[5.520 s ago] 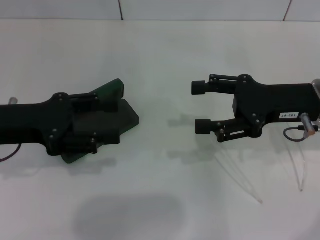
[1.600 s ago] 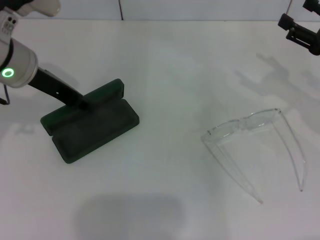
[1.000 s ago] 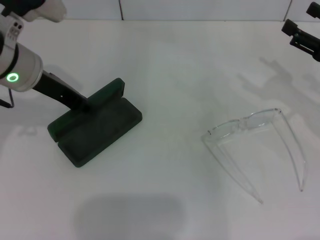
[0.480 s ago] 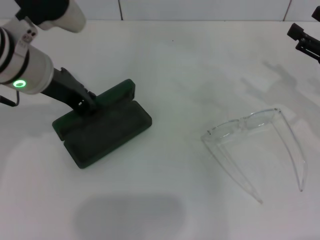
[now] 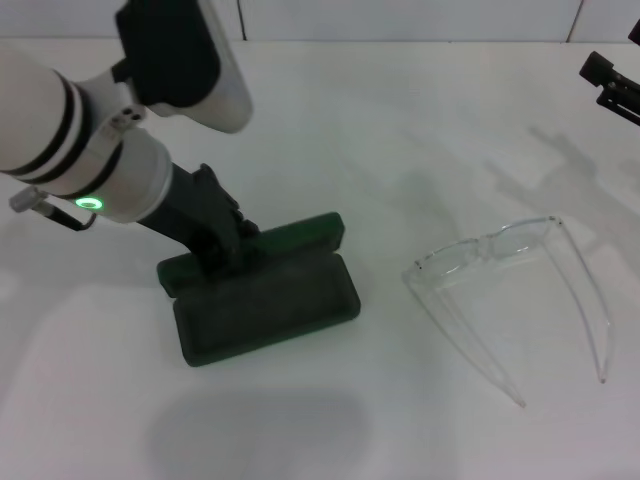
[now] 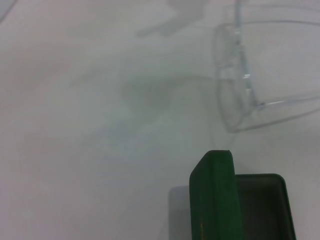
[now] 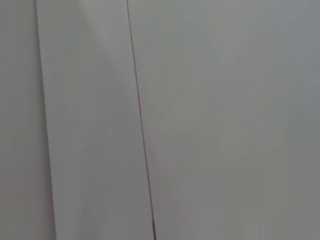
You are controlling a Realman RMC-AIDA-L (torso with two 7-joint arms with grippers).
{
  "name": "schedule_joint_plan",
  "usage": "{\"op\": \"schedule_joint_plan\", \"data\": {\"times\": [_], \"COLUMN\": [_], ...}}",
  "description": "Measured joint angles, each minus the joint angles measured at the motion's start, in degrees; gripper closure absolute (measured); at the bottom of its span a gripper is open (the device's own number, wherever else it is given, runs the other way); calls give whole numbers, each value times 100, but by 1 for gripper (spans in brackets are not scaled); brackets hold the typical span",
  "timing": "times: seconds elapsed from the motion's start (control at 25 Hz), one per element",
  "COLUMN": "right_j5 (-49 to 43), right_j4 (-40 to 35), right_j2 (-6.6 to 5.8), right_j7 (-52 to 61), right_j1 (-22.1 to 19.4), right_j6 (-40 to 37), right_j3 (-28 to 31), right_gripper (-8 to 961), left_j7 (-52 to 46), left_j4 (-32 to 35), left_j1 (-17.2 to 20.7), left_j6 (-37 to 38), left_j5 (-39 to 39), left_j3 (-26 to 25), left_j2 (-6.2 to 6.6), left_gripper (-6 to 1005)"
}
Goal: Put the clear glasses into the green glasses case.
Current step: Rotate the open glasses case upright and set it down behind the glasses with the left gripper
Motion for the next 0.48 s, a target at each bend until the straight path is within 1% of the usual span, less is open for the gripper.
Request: {"op": "schedule_joint_plan", "data": {"times": [0.32,0.4,0.48], "right_j5": [0,-1,-5], "right_j4": [-15,-15,-15], "right_j2": [21,30,35], "right_j7": [0,0,0], "right_j1": [-114,-151,-202], "right_j6": [-93,-128,-167], "right_j3": [17,37,79], "right_gripper": [83,83,83], "left_j7": [357,401,423], "left_j4": [-49,-106,-255], "left_j1": [-191,-265,-422], "left_j6": [-17,-92,-192], "left_j5": [-57,-62,-62], "left_j3": [400,524,631], "left_j2": [-2,-3,-6], "left_gripper": [780,780,780]}}
